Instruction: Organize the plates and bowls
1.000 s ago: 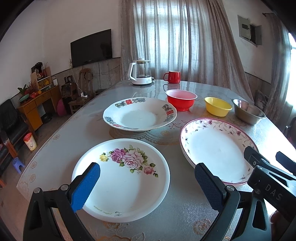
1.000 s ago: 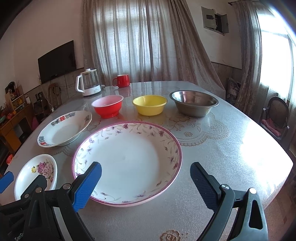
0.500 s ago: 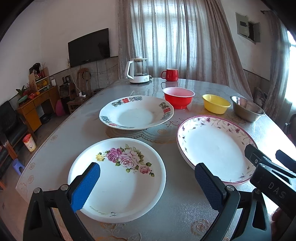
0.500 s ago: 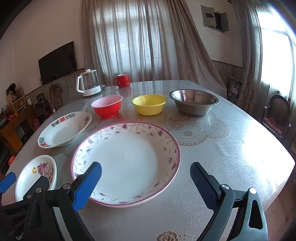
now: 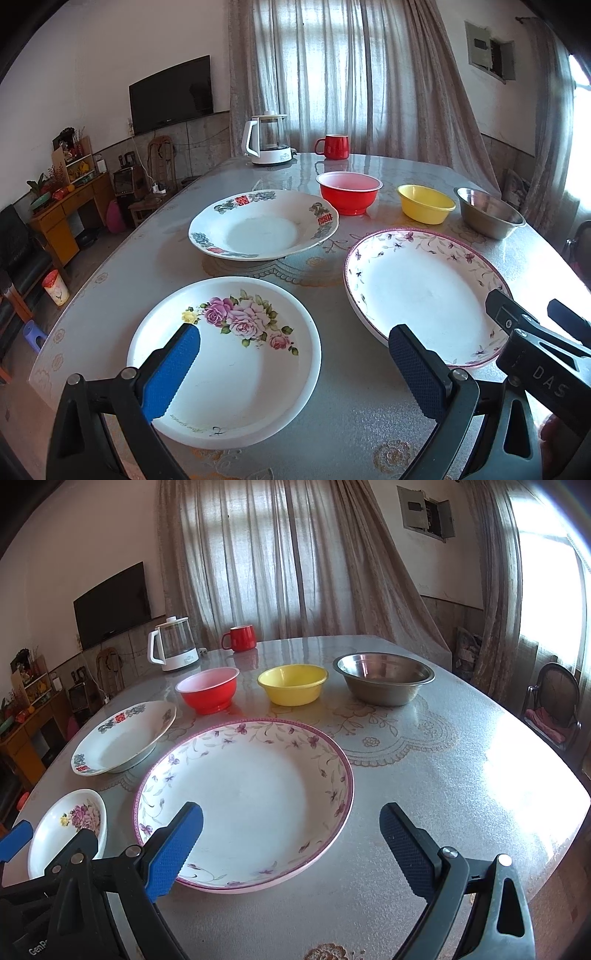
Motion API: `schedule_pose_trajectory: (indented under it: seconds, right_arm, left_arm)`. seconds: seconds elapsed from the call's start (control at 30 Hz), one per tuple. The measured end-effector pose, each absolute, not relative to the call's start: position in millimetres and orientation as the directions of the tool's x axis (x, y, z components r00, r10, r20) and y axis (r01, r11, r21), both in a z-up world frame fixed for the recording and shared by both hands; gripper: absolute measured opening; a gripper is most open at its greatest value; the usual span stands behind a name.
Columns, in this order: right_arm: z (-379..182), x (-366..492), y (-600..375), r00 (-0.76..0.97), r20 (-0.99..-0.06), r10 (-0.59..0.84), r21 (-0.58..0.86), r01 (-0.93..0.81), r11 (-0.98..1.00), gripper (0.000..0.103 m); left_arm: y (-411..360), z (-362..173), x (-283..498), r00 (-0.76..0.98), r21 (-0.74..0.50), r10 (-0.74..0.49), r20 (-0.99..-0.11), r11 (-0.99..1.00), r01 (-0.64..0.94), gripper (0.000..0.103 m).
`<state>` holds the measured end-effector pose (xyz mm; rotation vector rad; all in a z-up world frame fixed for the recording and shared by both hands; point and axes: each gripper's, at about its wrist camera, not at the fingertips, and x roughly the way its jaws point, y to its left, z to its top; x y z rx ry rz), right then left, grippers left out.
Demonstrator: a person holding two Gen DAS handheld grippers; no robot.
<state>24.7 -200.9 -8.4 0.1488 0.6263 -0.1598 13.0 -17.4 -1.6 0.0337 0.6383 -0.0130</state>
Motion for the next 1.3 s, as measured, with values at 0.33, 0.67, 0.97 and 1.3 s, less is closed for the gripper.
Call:
schedule_pose_trajectory:
  seconds: [0.33,0.67,0.97,1.3]
  right_arm:
    - [-11,26,-203,0.795,-0.598,-0.101,0.094,0.195,0.976,0.098]
    - [-10,26,-204,0.796,-0.597,-0.1,0.097,0.195,0.976,0.099]
    - [-8,35,-228,0.786,-0.618,-0.038,0.137,0.156,0.978,0.088]
    - [-21,64,-271,0.702,-0.712,0.027,0.19,0.156,0.969,0.036]
  left_arm:
    - [-19,-1,14,0.8,0.026,-0.007,-0.599,0.999,0.028,0.103]
    - [-22,1,15,0.802,0.022,-0.02,-0.598,0.999,0.041,0.103]
    - [-10,10,43,0.714,-0.193,-0.267,-0.647,0.964,0.186,0.103]
    - [-26,11,88,0.633,-0.172,-0.322,-0.704,0.942,0.289,0.062]
